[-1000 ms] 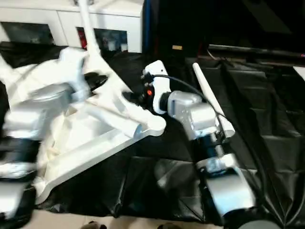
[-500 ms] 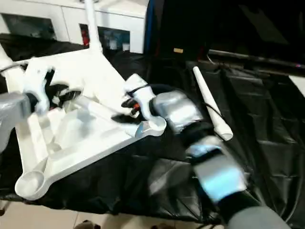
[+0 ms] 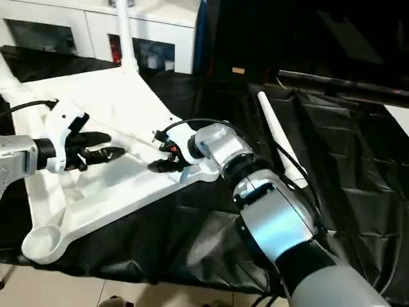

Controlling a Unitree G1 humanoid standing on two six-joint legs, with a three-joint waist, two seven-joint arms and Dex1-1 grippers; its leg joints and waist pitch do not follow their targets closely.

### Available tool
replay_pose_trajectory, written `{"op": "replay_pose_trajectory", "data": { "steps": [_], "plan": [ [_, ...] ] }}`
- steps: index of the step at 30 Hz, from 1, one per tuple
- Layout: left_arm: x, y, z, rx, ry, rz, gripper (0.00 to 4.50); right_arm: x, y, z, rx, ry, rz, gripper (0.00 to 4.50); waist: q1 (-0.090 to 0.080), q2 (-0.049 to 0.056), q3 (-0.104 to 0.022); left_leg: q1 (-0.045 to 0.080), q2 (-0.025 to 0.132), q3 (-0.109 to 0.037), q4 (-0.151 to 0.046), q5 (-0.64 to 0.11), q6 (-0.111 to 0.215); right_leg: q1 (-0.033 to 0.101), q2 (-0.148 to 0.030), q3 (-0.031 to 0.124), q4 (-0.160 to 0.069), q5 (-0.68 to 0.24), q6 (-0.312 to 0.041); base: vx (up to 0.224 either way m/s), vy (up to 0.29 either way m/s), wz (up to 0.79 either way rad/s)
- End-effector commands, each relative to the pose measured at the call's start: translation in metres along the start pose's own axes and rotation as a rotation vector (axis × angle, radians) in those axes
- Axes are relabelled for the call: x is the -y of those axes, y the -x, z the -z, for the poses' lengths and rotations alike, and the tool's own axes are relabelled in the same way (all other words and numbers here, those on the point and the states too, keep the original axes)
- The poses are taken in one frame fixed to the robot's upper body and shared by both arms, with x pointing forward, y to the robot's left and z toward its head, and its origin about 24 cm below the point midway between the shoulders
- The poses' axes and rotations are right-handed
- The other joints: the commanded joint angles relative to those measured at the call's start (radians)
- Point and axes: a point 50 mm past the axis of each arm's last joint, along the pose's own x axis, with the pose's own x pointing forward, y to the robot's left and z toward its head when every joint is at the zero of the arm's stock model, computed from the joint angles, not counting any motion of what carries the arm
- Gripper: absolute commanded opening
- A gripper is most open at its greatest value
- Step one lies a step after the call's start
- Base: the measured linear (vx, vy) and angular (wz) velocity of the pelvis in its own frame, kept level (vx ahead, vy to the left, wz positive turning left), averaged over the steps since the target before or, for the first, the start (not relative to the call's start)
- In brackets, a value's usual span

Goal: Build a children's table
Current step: Pick table leg

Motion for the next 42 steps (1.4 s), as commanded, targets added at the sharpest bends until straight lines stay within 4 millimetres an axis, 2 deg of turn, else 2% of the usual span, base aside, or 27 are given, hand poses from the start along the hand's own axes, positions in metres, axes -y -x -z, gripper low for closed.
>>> {"op": "replay_pose_trajectory", "data": {
  "steps": [1,4,5,7,9,14,15,16,17,18,19,20,22,23,24,25,26,27,28,31,32,33,34,35,36,38,42],
  "plan": [
    [-0.001,0.001,-0.011,0.012,-0.038,0.002,2.97,0.004,0.003,0.011,-0.043,-0.027,0.016,2.49,-0.003,0.052,-0.068,0.027,0.012,-0.004,-0.078,-0.349,-0.089,0.040,-0.050,0.043,-0.065,-0.260,-0.204,0.000,0.000,0.00],
    [-0.005,0.001,-0.013,0.020,-0.047,-0.007,2.97,0.006,0.006,0.011,-0.056,-0.023,0.023,2.36,-0.004,0.053,-0.071,0.025,0.011,-0.004,-0.076,-0.345,-0.089,0.043,-0.048,0.041,-0.063,-0.231,-0.216,0.000,0.000,0.00],
    [-0.007,-0.002,-0.015,0.030,-0.034,-0.027,2.97,0.008,0.008,0.013,-0.062,-0.029,0.029,2.23,-0.004,0.064,-0.070,0.024,0.010,-0.005,-0.076,-0.350,-0.090,0.044,-0.048,0.041,-0.062,-0.227,-0.219,0.000,0.000,0.00],
    [-0.008,-0.003,-0.015,0.031,-0.031,-0.034,2.97,0.009,0.008,0.013,-0.063,-0.030,0.029,2.03,-0.004,0.061,-0.072,0.025,0.010,-0.004,-0.074,-0.338,-0.088,0.044,-0.047,0.041,-0.059,-0.208,-0.225,0.000,0.000,0.00],
    [-0.009,-0.009,-0.019,0.052,-0.015,-0.062,2.97,0.011,0.012,0.014,-0.045,-0.046,0.030,1.97,-0.002,0.069,-0.071,0.026,0.011,-0.004,-0.073,-0.330,-0.085,0.045,-0.047,0.040,-0.059,-0.176,-0.236,0.000,0.000,0.00],
    [-0.011,-0.019,-0.021,0.092,0.015,-0.114,2.97,0.015,0.015,0.016,0.033,-0.129,0.072,1.90,-0.004,0.068,-0.077,0.020,0.008,0.000,-0.067,-0.283,-0.066,0.053,-0.046,0.040,-0.056,-0.139,-0.252,0.000,0.000,0.00],
    [-0.012,-0.019,-0.021,0.095,0.019,-0.120,3.14,0.015,0.015,0.016,0.038,-0.135,0.076,1.90,-0.004,0.068,-0.076,0.021,0.008,-0.001,-0.067,-0.284,-0.066,0.052,-0.047,0.040,-0.056,-0.141,-0.253,0.000,0.000,0.00],
    [-0.012,-0.021,-0.021,0.105,0.029,-0.137,3.24,0.016,0.016,0.018,0.052,-0.152,0.089,1.89,-0.004,0.075,-0.077,0.021,0.008,-0.002,-0.067,-0.283,-0.067,0.054,-0.047,0.040,-0.054,-0.140,-0.254,0.000,0.000,0.00],
    [-0.019,-0.026,-0.028,0.169,0.095,-0.236,3.31,0.023,0.022,0.018,0.140,-0.216,0.162,1.89,-0.008,0.062,-0.077,0.019,0.008,0.003,-0.065,-0.270,-0.062,0.056,-0.045,0.041,-0.057,-0.130,-0.252,0.000,0.000,0.00],
    [-0.020,-0.028,-0.031,0.201,0.131,-0.264,3.31,0.027,0.026,0.017,0.195,-0.247,0.189,1.89,-0.008,0.056,-0.078,0.020,0.007,0.005,-0.063,-0.255,-0.059,0.057,-0.046,0.043,-0.059,-0.119,-0.252,0.000,0.000,0.00],
    [-0.021,-0.029,-0.033,0.221,0.153,-0.278,3.44,0.029,0.028,0.016,0.230,-0.266,0.204,1.89,0.000,0.060,-0.083,0.020,0.008,0.004,-0.061,-0.219,-0.051,0.059,-0.049,0.042,-0.054,-0.091,-0.258,0.000,0.000,0.00],
    [-0.020,-0.031,-0.040,0.270,0.194,-0.277,3.58,0.034,0.035,0.013,0.323,-0.318,0.237,1.89,-0.001,0.060,-0.083,0.015,0.007,0.003,-0.062,-0.205,-0.042,0.062,-0.047,0.039,-0.053,-0.084,-0.257,0.000,0.000,0.00],
    [-0.018,-0.033,-0.044,0.303,0.241,-0.277,3.69,0.037,0.040,0.012,0.400,-0.361,0.255,1.89,0.001,0.057,-0.084,0.017,0.007,0.005,-0.060,-0.193,-0.035,0.062,-0.048,0.040,-0.053,-0.064,-0.262,0.000,0.000,0.00],
    [-0.016,-0.036,-0.046,0.325,0.300,-0.268,3.79,0.039,0.046,0.011,0.480,-0.388,0.268,1.89,0.003,0.066,-0.084,0.019,0.007,0.006,-0.058,-0.199,-0.027,0.060,-0.045,0.038,-0.053,-0.046,-0.272,0.000,0.000,0.00],
    [-0.015,-0.036,-0.047,0.326,0.303,-0.266,3.87,0.040,0.046,0.011,0.484,-0.391,0.267,1.89,0.002,0.063,-0.084,0.017,0.006,0.006,-0.059,-0.195,-0.021,0.063,-0.043,0.038,-0.052,-0.039,-0.274,0.000,0.000,0.00],
    [-0.007,-0.043,-0.053,0.389,0.392,-0.194,3.97,0.040,0.054,0.011,0.601,-0.452,0.231,1.89,0.000,0.070,-0.083,0.015,0.003,0.008,-0.058,-0.191,-0.010,0.066,-0.040,0.038,-0.053,-0.026,-0.276,0.000,0.000,0.00],
    [0.000,-0.048,-0.057,0.440,0.462,-0.133,3.97,0.037,0.059,0.010,0.680,-0.482,0.184,1.89,0.009,0.074,-0.085,0.019,0.005,0.008,-0.056,-0.183,0.003,0.066,-0.045,0.038,-0.054,-0.003,-0.283,0.000,0.000,0.00],
    [0.000,-0.048,-0.058,0.446,0.472,-0.125,4.05,0.037,0.060,0.010,0.690,-0.486,0.176,1.89,0.006,0.067,-0.086,0.016,0.002,0.009,-0.057,-0.169,0.016,0.071,-0.039,0.038,-0.054,0.019,-0.285,0.000,0.000,0.00],
    [0.005,-0.052,-0.061,0.476,0.511,-0.083,4.10,0.033,0.064,0.010,0.740,-0.495,0.134,1.89,0.009,0.074,-0.091,0.014,0.001,0.006,-0.055,-0.144,0.029,0.073,-0.039,0.035,-0.048,0.051,-0.296,0.000,0.000,0.00],
    [0.014,-0.057,-0.069,0.519,0.546,0.010,4.35,0.025,0.071,0.010,0.798,-0.498,0.079,1.88,0.013,0.066,-0.090,0.016,0.001,0.006,-0.056,-0.154,0.047,0.074,-0.043,0.033,-0.056,0.021,-0.291,0.000,0.000,0.00],
    [0.028,-0.062,-0.079,0.558,0.595,0.144,4.41,0.014,0.079,0.010,0.849,-0.492,0.028,1.88,0.009,0.081,-0.085,0.013,-0.001,0.003,-0.059,-0.174,0.038,0.073,-0.041,0.031,-0.060,-0.025,-0.287,0.000,0.000,0.00],
    [0.035,-0.063,-0.084,0.580,0.610,0.205,4.46,0.009,0.083,0.010,0.870,-0.484,0.004,1.88,0.013,0.074,-0.083,0.017,-0.001,0.008,-0.060,-0.180,0.038,0.075,-0.040,0.032,-0.073,-0.039,-0.271,0.000,0.000,0.00],
    [0.038,-0.063,-0.087,0.592,0.616,0.235,4.46,0.006,0.085,0.010,0.880,-0.480,-0.008,1.88,0.018,0.084,-0.088,0.022,0.002,0.004,-0.057,-0.181,0.035,0.071,-0.043,0.034,-0.066,-0.038,-0.274,0.000,0.000,0.00],
    [0.041,-0.063,-0.090,0.608,0.638,0.280,4.50,0.002,0.088,0.009,0.894,-0.476,-0.030,1.88,0.015,0.073,-0.086,0.017,-0.001,0.006,-0.059,-0.187,0.034,0.073,-0.040,0.031,-0.071,-0.063,-0.269,0.000,0.000,0.00],
    [0.041,-0.063,-0.090,0.609,0.639,0.282,4.50,0.002,0.088,0.009,0.895,-0.476,-0.031,1.88,0.017,0.072,-0.086,0.019,-0.002,0.007,-0.059,-0.196,0.033,0.071,-0.041,0.031,-0.074,-0.086,-0.266,0.000,0.000,0.00],
    [0.046,-0.064,-0.095,0.625,0.676,0.350,4.50,-0.010,0.094,0.008,0.923,-0.464,-0.093,1.88,0.016,0.079,-0.080,0.018,-0.004,0.006,-0.059,-0.231,0.023,0.068,-0.042,0.031,-0.086,-0.189,-0.236,0.000,0.000,0.00],
    [0.051,-0.064,-0.098,0.635,0.688,0.400,4.50,-0.023,0.097,0.010,0.929,-0.468,-0.138,1.88,0.012,0.077,-0.078,0.014,-0.006,0.004,-0.062,-0.225,0.018,0.069,-0.040,0.028,-0.097,-0.266,-0.185,0.000,0.000,0.00]
  ]
}}
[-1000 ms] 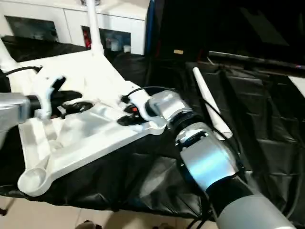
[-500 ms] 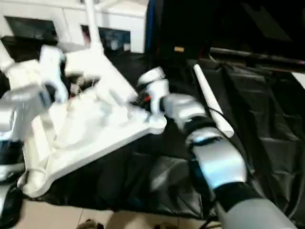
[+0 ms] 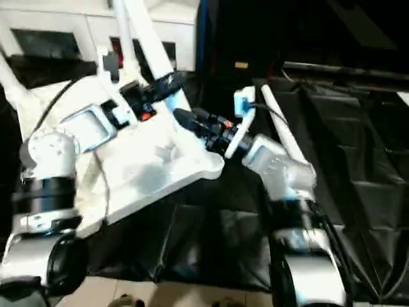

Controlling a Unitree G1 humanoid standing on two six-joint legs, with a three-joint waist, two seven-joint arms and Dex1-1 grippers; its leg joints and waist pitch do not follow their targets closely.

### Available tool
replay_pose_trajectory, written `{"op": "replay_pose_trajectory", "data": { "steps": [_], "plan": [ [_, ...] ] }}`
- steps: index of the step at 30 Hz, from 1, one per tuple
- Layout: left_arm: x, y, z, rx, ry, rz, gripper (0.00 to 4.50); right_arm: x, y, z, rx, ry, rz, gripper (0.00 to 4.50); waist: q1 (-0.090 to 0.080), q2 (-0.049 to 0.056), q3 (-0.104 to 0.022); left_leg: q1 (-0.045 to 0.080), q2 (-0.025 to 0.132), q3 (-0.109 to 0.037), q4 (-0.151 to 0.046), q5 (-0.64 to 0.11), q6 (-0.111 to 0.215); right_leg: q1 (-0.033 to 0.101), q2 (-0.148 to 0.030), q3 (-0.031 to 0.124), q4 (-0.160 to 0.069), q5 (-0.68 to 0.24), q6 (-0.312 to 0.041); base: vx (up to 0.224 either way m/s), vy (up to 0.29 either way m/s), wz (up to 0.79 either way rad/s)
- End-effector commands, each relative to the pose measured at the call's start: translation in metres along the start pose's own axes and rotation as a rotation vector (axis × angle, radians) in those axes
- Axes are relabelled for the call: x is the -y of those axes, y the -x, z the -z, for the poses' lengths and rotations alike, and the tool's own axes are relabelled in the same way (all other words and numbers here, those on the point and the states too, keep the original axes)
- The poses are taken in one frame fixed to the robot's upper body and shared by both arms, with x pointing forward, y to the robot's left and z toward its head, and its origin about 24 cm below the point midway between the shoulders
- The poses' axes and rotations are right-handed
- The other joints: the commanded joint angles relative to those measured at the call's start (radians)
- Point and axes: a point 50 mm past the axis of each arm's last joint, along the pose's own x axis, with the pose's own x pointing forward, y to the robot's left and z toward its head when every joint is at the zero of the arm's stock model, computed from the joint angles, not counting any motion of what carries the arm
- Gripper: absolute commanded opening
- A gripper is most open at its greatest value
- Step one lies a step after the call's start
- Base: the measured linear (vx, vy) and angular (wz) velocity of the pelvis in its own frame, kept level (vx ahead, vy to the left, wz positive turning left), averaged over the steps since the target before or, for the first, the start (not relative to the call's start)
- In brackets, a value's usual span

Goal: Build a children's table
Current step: Pick table leg

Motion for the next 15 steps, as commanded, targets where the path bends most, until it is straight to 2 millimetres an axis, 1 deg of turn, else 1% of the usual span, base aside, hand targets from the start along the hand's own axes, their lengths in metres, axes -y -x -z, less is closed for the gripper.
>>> {"op": "replay_pose_trajectory", "data": {
  "steps": [1,2,3,4,5,8,9,10,12,13,14,15],
  "plan": [
    [0.006,-0.001,-0.004,0.006,-0.003,0.031,4.50,-0.007,0.000,-0.003,0.002,-0.002,-0.030,1.88,0.007,0.013,-0.084,0.016,-0.005,0.004,-0.061,-0.233,0.014,0.063,-0.041,0.032,-0.097,-0.281,-0.174,0.000,0.000,0.00],
    [0.005,-0.002,-0.004,0.007,-0.012,0.018,4.50,-0.011,0.003,-0.002,0.001,-0.012,-0.025,1.88,0.003,0.014,-0.084,0.015,-0.005,0.002,-0.062,-0.240,0.010,0.063,-0.041,0.030,-0.098,-0.292,-0.171,0.000,0.000,0.00],
    [0.005,-0.002,-0.004,0.006,-0.013,0.018,4.50,-0.012,0.003,-0.002,0.001,-0.013,-0.023,1.88,0.005,0.015,-0.084,0.016,-0.004,0.002,-0.062,-0.237,0.009,0.062,-0.041,0.030,-0.099,-0.294,-0.167,0.000,0.000,0.00],
    [0.004,-0.003,-0.003,-0.006,-0.027,0.001,4.50,-0.014,0.005,-0.001,0.000,-0.014,-0.006,1.88,0.005,0.014,-0.083,0.017,-0.003,0.002,-0.063,-0.239,0.008,0.060,-0.040,0.031,-0.099,-0.294,-0.164,0.000,0.000,0.00],
    [0.004,-0.003,-0.003,-0.008,-0.031,-0.004,4.50,-0.014,0.005,-0.001,-0.001,-0.012,-0.004,1.88,0.005,0.015,-0.085,0.015,-0.003,0.000,-0.064,-0.235,0.004,0.062,-0.041,0.030,-0.098,-0.294,-0.159,0.000,0.000,0.00],
    [0.002,-0.003,-0.003,-0.021,-0.042,-0.041,4.50,-0.016,0.005,0.000,-0.014,0.002,0.022,1.88,0.004,0.015,-0.084,0.017,-0.001,0.000,-0.065,-0.238,-0.004,0.058,-0.041,0.030,-0.098,-0.286,-0.154,0.000,0.000,0.00],
    [0.002,-0.003,-0.003,-0.024,-0.042,-0.050,4.50,-0.017,0.005,0.000,-0.018,0.006,0.029,1.88,0.003,0.012,-0.084,0.016,-0.002,0.001,-0.065,-0.236,-0.003,0.059,-0.041,0.030,-0.098,-0.286,-0.153,0.000,0.000,0.00],
    [0.000,-0.005,-0.004,-0.028,-0.059,-0.100,4.32,-0.017,0.003,0.001,-0.036,0.038,0.059,1.88,0.004,0.013,-0.085,0.015,-0.002,0.001,-0.065,-0.227,-0.005,0.060,-0.043,0.031,-0.097,-0.277,-0.154,0.000,0.000,0.00],
    [-0.001,-0.005,-0.004,-0.032,-0.071,-0.128,4.14,-0.017,0.002,0.001,-0.043,0.052,0.071,1.88,0.004,0.013,-0.085,0.013,-0.003,0.001,-0.065,-0.217,-0.005,0.061,-0.043,0.032,-0.095,-0.262,-0.151,0.000,0.000,0.00],
    [-0.006,-0.007,-0.005,-0.034,-0.096,-0.211,4.11,-0.015,-0.002,0.003,-0.060,0.093,0.118,1.88,0.004,0.009,-0.086,0.012,0.000,0.000,-0.065,-0.212,-0.007,0.060,-0.043,0.032,-0.093,-0.255,-0.148,0.000,0.000,0.00],
    [-0.010,-0.008,-0.005,-0.031,-0.113,-0.276,4.03,-0.014,-0.004,0.005,-0.070,0.121,0.160,1.88,0.002,0.008,-0.086,0.012,-0.002,0.001,-0.065,-0.206,-0.010,0.060,-0.042,0.032,-0.094,-0.252,-0.143,0.000,0.000,0.00],
    [-0.011,-0.008,-0.005,-0.031,-0.120,-0.298,3.92,-0.014,-0.005,0.006,-0.072,0.130,0.172,1.88,0.003,0.010,-0.085,0.011,-0.002,0.000,-0.065,-0.204,-0.013,0.060,-0.043,0.033,-0.093,-0.255,-0.140,0.000,0.000,0.00]
  ]
}}
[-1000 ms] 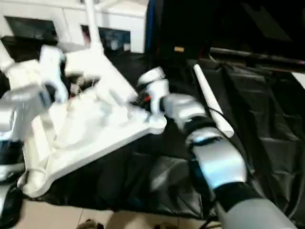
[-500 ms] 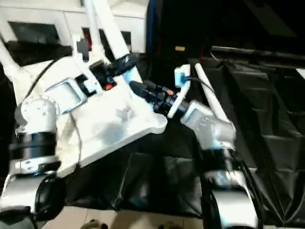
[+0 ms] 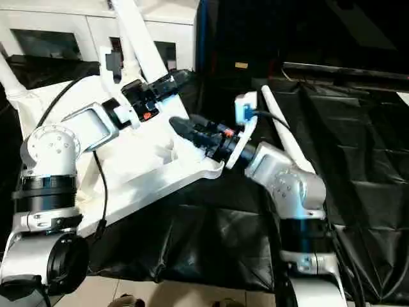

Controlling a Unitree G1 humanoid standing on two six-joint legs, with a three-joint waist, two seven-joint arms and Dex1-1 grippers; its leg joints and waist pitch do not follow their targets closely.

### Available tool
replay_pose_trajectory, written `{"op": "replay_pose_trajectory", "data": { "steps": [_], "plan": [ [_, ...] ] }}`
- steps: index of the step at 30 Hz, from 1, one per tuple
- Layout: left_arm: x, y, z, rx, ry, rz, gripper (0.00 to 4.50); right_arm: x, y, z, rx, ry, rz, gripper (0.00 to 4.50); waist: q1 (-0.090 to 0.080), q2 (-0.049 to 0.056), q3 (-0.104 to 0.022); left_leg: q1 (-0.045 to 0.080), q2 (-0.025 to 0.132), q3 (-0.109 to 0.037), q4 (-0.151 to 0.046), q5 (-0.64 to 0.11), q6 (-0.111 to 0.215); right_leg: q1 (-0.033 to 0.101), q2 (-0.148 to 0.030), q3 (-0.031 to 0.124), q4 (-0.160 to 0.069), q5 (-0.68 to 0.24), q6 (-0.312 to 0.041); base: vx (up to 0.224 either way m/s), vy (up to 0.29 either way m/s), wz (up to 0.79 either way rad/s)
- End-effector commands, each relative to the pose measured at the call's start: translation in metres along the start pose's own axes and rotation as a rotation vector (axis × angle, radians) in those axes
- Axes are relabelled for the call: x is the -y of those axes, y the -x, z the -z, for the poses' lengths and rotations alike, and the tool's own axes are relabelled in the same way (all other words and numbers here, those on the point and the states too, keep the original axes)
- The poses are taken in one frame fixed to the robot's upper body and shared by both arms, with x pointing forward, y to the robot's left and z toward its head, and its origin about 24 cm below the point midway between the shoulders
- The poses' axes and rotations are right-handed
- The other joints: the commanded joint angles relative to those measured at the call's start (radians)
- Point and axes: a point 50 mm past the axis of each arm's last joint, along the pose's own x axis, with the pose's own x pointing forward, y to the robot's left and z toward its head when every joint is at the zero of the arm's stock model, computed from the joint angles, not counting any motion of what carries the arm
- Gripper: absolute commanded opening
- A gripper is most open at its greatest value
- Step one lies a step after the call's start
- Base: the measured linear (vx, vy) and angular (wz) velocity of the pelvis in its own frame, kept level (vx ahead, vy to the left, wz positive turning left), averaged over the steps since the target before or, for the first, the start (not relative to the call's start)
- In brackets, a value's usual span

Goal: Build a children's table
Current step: Pick table leg

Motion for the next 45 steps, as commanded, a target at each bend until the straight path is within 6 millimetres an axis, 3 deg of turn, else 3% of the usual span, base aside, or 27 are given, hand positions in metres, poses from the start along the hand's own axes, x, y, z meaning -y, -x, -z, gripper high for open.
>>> {"op": "replay_pose_trajectory", "data": {
  "steps": [1,2,8,13,16,23,26,32,45],
  "plan": [
    [-0.003,-0.006,-0.002,0.003,-0.053,-0.107,3.92,-0.004,-0.007,-0.006,0.011,0.091,0.066,1.88,0.003,0.011,-0.085,0.016,-0.003,0.001,-0.065,-0.207,-0.015,0.058,-0.044,0.033,-0.090,-0.271,-0.137,0.000,0.000,0.00],
    [-0.003,-0.006,-0.002,0.003,-0.053,-0.107,3.64,-0.004,-0.007,-0.006,0.011,0.091,0.066,1.87,0.002,0.011,-0.085,0.016,-0.003,0.001,-0.066,-0.209,-0.016,0.058,-0.043,0.033,-0.091,-0.273,-0.136,0.000,0.000,0.00],
    [-0.003,-0.012,-0.001,0.037,-0.024,-0.172,3.22,-0.011,-0.021,-0.003,0.017,0.175,0.144,1.87,0.002,0.015,-0.087,0.014,-0.001,0.001,-0.065,-0.184,-0.016,0.060,-0.042,0.034,-0.082,-0.184,-0.159,0.000,0.000,0.00],
    [0.004,-0.013,-0.002,0.044,-0.092,-0.108,2.78,-0.010,-0.028,-0.008,0.039,0.309,0.224,1.87,0.001,0.014,-0.088,0.014,-0.001,0.001,-0.066,-0.174,-0.013,0.061,-0.044,0.035,-0.080,-0.148,-0.168,0.000,0.000,0.00],
    [0.009,-0.012,-0.002,0.050,-0.144,-0.040,2.61,-0.008,-0.028,-0.004,0.019,0.225,0.207,2.57,-0.001,0.012,-0.089,0.014,-0.003,0.003,-0.066,-0.166,0.001,0.066,-0.043,0.037,-0.075,-0.111,-0.182,0.000,0.000,0.00],
    [0.014,-0.002,0.003,-0.020,-0.178,0.156,2.03,0.004,-0.007,-0.011,-0.059,0.164,0.100,3.22,0.000,0.005,-0.086,0.017,-0.002,0.008,-0.064,-0.175,0.013,0.067,-0.044,0.039,-0.077,-0.139,-0.192,0.000,0.000,0.00],
    [0.017,0.002,0.004,-0.050,-0.185,0.231,1.93,0.009,0.003,-0.019,-0.067,0.129,0.053,3.44,0.002,0.004,-0.087,0.016,-0.002,0.008,-0.063,-0.167,0.018,0.069,-0.044,0.040,-0.076,-0.151,-0.192,0.000,0.000,0.00],
    [0.026,0.003,0.002,-0.060,-0.183,0.358,1.88,0.015,0.018,-0.029,-0.156,0.100,-0.057,3.45,0.003,0.000,-0.088,0.014,-0.002,0.010,-0.059,-0.159,0.026,0.070,-0.045,0.038,-0.076,-0.157,-0.209,0.000,0.000,0.00],
    [0.042,0.005,-0.003,0.019,-0.066,0.538,1.88,0.005,0.015,-0.024,-0.250,0.014,-0.264,3.45,0.006,-0.008,-0.090,0.013,0.000,0.010,-0.055,-0.141,0.042,0.070,-0.046,0.036,-0.074,-0.161,-0.226,0.000,0.000,0.00]
  ]
}}
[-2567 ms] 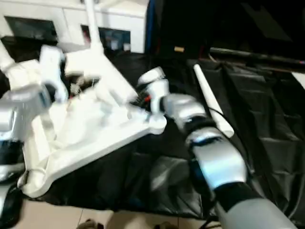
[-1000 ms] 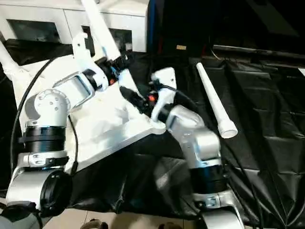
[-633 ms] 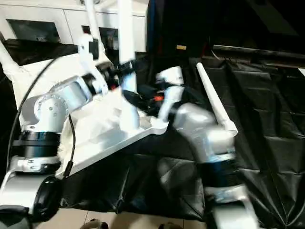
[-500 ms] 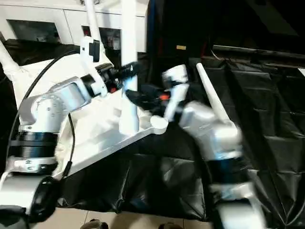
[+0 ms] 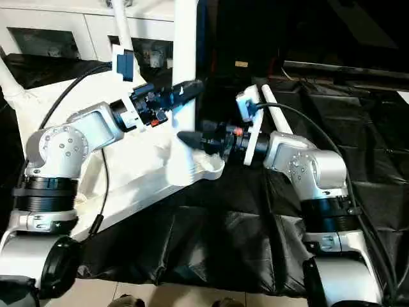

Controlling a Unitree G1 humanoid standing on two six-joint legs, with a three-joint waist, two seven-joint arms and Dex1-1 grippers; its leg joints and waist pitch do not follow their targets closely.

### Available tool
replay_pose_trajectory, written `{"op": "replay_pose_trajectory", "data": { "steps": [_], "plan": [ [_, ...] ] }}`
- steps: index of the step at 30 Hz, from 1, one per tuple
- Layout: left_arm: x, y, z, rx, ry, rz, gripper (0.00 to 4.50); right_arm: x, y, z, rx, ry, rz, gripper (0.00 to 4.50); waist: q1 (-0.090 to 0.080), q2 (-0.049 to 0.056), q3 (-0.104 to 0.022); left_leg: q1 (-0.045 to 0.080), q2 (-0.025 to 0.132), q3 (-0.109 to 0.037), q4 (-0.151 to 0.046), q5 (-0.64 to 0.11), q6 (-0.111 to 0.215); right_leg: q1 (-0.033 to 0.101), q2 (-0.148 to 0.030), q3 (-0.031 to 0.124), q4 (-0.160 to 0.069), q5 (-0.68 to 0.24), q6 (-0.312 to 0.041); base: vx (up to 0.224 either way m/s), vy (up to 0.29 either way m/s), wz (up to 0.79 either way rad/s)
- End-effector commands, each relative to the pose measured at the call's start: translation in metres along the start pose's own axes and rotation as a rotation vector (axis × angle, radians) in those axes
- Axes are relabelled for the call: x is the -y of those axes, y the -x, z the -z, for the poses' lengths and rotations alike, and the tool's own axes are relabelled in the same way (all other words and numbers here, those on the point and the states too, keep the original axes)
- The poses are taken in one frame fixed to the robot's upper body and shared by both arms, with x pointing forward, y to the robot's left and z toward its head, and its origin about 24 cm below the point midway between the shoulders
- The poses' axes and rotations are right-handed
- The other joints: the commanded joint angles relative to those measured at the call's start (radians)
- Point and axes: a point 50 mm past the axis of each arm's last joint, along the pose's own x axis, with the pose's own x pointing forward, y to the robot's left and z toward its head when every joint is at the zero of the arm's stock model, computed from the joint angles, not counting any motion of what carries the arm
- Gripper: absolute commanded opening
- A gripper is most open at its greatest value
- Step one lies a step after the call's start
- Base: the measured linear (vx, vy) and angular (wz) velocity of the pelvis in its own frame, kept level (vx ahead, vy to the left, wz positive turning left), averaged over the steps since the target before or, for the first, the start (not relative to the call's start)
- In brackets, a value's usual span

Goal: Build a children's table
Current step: Pick table leg

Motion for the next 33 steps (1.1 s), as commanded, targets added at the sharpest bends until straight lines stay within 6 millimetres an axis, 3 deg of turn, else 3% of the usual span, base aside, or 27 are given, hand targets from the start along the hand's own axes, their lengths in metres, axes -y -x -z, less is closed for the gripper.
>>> {"op": "replay_pose_trajectory", "data": {
  "steps": [1,13,18,19,21,23,25,28,33],
  "plan": [
    [0.010,-0.004,-0.009,0.026,-0.024,0.064,1.88,-0.002,-0.005,-0.003,-0.021,0.002,-0.042,3.45,0.006,-0.006,-0.089,0.014,0.002,0.009,-0.053,-0.140,0.041,0.068,-0.044,0.034,-0.067,-0.164,-0.225,0.000,0.000,0.00],
    [0.010,-0.004,-0.006,0.009,-0.031,0.078,1.88,-0.004,-0.013,-0.002,0.011,-0.024,-0.080,2.29,0.009,-0.011,-0.090,0.015,0.003,0.008,-0.055,-0.138,0.036,0.067,-0.046,0.034,-0.066,-0.172,-0.214,0.000,0.000,0.00],
    [0.009,-0.003,-0.004,-0.010,-0.036,0.060,1.88,-0.005,-0.014,-0.001,0.018,-0.018,-0.076,1.96,0.009,-0.009,-0.090,0.016,0.004,0.008,-0.055,-0.132,0.033,0.066,-0.045,0.035,-0.065,-0.168,-0.210,0.000,0.000,0.00],
    [0.008,-0.003,-0.003,-0.016,-0.029,0.046,1.88,-0.005,-0.015,-0.001,0.020,-0.015,-0.070,1.96,0.008,-0.002,-0.090,0.016,0.004,0.008,-0.055,-0.135,0.029,0.065,-0.045,0.035,-0.065,-0.161,-0.212,0.000,0.000,0.00],
    [0.006,-0.004,-0.003,-0.017,-0.034,0.032,1.88,-0.006,-0.016,-0.001,0.022,-0.004,-0.049,1.92,0.008,-0.005,-0.090,0.016,0.003,0.008,-0.055,-0.137,0.028,0.067,-0.045,0.035,-0.065,-0.158,-0.214,0.000,0.000,0.00],
    [0.003,-0.005,-0.003,-0.031,-0.066,-0.018,2.57,-0.003,-0.018,0.001,0.019,0.042,0.027,1.91,0.008,-0.005,-0.091,0.016,0.003,0.008,-0.055,-0.132,0.025,0.067,-0.045,0.035,-0.064,-0.157,-0.209,0.000,0.000,0.00],
    [0.000,-0.006,-0.004,-0.034,-0.087,-0.059,2.59,-0.001,-0.020,0.000,0.018,0.068,0.069,1.91,0.007,-0.005,-0.091,0.017,0.005,0.007,-0.056,-0.129,0.013,0.064,-0.045,0.036,-0.064,-0.161,-0.202,0.000,0.000,0.00],
    [-0.011,-0.008,-0.004,-0.056,-0.184,-0.257,2.83,0.002,-0.027,-0.001,0.028,0.130,0.191,1.91,0.004,-0.004,-0.089,0.016,0.005,0.005,-0.058,-0.141,-0.002,0.064,-0.045,0.036,-0.066,-0.185,-0.182,0.000,0.000,0.00],
    [-0.020,-0.012,-0.006,-0.019,-0.196,-0.418,2.89,0.000,-0.037,-0.001,0.050,0.158,0.247,1.91,0.003,-0.007,-0.091,0.016,0.002,0.006,-0.057,-0.149,-0.002,0.066,-0.045,0.036,-0.069,-0.193,-0.171,0.000,0.000,0.00]
  ]
}}
